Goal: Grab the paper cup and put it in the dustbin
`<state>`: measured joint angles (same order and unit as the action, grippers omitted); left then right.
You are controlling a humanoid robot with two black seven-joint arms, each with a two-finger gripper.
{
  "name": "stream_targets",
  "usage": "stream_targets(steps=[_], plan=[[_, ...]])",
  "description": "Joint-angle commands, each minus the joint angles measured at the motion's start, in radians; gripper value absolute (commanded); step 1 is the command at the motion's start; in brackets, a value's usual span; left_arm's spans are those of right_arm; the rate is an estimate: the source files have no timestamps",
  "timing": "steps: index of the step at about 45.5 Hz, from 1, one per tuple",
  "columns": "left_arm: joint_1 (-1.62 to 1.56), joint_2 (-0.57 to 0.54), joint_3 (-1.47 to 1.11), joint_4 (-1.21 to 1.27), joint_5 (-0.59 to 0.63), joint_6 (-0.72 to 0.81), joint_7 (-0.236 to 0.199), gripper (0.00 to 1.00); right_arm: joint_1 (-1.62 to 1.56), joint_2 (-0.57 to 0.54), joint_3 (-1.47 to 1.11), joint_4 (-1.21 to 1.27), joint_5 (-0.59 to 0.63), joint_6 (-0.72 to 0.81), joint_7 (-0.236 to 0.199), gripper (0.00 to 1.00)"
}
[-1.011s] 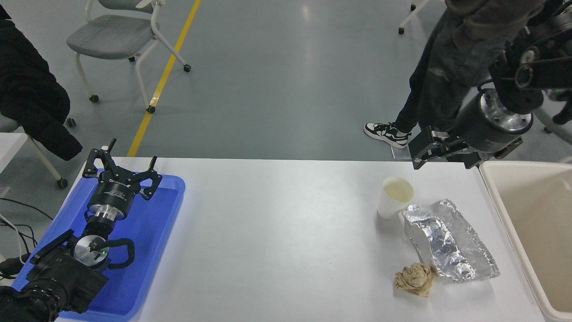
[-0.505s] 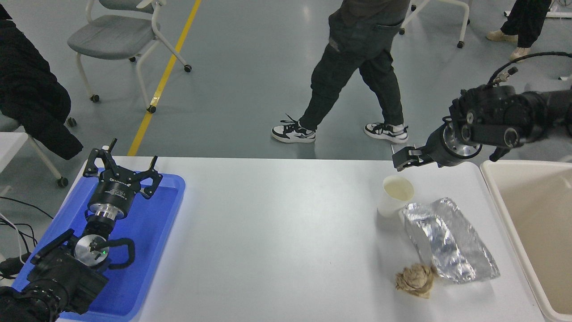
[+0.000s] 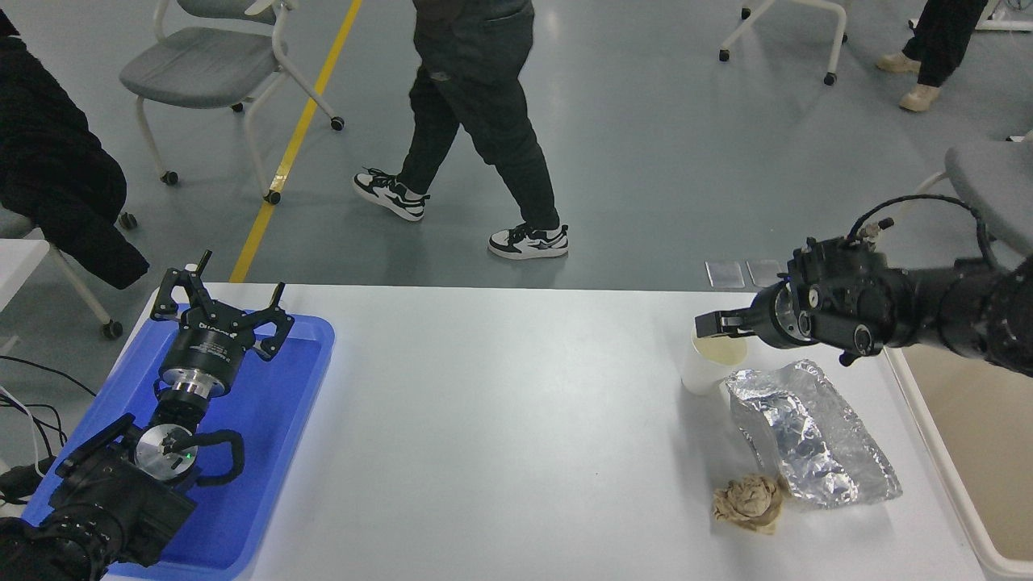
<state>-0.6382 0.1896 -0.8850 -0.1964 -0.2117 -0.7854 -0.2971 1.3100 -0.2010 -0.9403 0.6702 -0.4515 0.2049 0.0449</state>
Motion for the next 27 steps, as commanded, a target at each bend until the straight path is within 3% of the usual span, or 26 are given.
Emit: stream_targets(steps=[1,5,12,17,20,27], plan=[[0.000,0.001,0.000,0.002,-0.002,0.000,0.000,1.00,-0.083,0.012,0.025,-0.067,-0.018,-0.025,0.000,0.99],[0.000,0.001,0.000,0.002,-0.002,0.000,0.000,1.00,-0.100,0.012,0.038,-0.078,-0.018,-0.025,-0.002,0.94],[0.000,0.001,0.000,0.002,0.000,0.000,0.000,1.00,-0.109,0.012,0.055,-0.078,-0.018,-0.025,-0.003,0.44],[0.000,0.001,0.000,0.002,-0.002,0.000,0.000,1.00,-0.104,0.009,0.055,-0.078,-0.015,-0.025,-0.011,0.32],[0.000,0.001,0.001,0.002,0.000,0.000,0.000,1.00,-0.100,0.008,0.055,-0.078,-0.015,-0.025,-0.010,0.00],[0.000,0.001,0.001,0.002,-0.002,0.000,0.000,1.00,-0.089,0.012,0.055,-0.070,-0.015,-0.018,-0.010,0.00]])
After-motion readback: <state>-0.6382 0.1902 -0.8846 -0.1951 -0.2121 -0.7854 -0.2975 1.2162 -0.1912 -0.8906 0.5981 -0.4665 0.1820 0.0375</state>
